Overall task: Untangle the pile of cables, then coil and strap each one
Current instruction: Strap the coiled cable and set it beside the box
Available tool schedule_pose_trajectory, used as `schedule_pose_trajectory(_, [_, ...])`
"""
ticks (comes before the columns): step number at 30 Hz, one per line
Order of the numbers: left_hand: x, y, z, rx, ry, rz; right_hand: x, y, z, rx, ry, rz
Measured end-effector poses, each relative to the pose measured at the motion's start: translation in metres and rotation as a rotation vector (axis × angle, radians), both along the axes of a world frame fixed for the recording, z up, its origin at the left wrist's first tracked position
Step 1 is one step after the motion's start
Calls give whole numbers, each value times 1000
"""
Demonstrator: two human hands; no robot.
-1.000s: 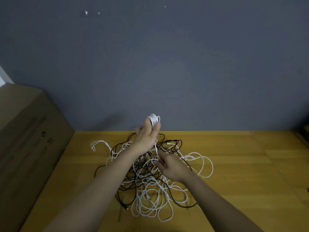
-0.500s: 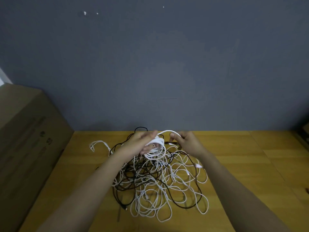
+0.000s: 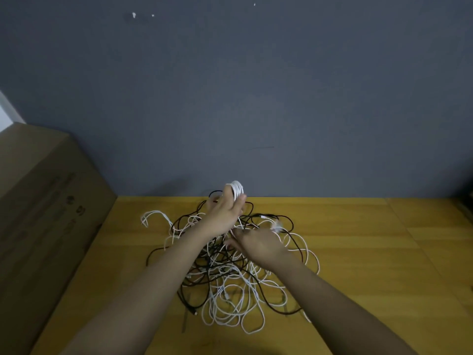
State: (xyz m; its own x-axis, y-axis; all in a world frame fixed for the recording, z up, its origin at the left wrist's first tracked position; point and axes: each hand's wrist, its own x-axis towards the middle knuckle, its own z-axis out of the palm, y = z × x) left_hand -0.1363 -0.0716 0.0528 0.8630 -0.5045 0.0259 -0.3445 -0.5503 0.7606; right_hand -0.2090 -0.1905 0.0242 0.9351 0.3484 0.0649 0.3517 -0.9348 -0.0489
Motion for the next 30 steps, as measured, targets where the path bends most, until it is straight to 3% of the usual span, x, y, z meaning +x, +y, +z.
schedule_pose_trajectory(3, [2, 12, -10, 240, -40, -117, -1, -19, 23, 117, -196, 85])
schedule_pose_trajectory(5, [-2, 18, -10, 258, 1, -169, -2, -35, 35, 234, -265, 78])
schedule_pose_trajectory(8, [-16, 21, 1, 38, 196, -199, 0, -45, 41, 525, -218, -36])
schedule_pose_trajectory(11, [-28, 13, 11, -166, 339, -183, 2, -38, 44, 973, -82, -180])
schedule_pose_trajectory(14, [-39, 0, 16, -388, 460, -8, -8, -26, 40, 1398, 36, -312])
schedule_pose_trajectory(17, [-40, -12, 13, -500, 484, 141, -26, -15, 34, 1623, 156, -461])
schedule_pose_trajectory(20, [-37, -24, 4, -466, 553, 186, -41, -7, 23, 1416, 38, -554])
schedule_pose_trajectory(24, [-44, -50, -19, -384, 662, 192, -53, -6, 4, 1233, -268, -658])
schedule_pose_trajectory(26, [-52, -63, -28, -294, 580, 73, -63, -20, -4, 1163, -330, -752])
schedule_pose_trajectory(30, [-74, -87, -33, -113, 388, -263, -93, -61, -19, 1054, -272, -880])
